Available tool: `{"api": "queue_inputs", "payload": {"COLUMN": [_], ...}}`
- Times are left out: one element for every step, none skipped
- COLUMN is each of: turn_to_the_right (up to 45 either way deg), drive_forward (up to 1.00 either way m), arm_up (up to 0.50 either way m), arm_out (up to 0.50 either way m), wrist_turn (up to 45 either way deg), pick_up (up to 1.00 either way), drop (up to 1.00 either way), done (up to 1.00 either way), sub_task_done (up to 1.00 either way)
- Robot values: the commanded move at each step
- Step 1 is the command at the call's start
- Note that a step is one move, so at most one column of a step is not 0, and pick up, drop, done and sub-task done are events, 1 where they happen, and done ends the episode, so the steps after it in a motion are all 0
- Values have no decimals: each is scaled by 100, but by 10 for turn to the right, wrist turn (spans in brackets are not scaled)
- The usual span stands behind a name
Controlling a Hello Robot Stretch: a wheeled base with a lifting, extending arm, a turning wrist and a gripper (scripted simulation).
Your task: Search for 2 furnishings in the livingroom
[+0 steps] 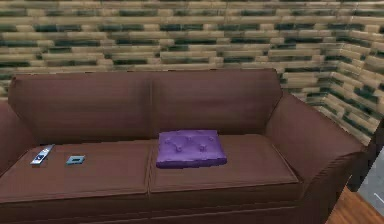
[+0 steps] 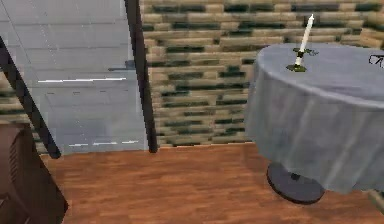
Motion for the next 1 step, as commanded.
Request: {"api": "queue_inputs", "payload": {"turn_to_the_right": [-210], "drive_forward": [0], "arm_up": [0], "arm_out": [0], "wrist_turn": [0], "pick_up": [0], "drop": [0], "done": [0], "sub_task_done": [0]}}
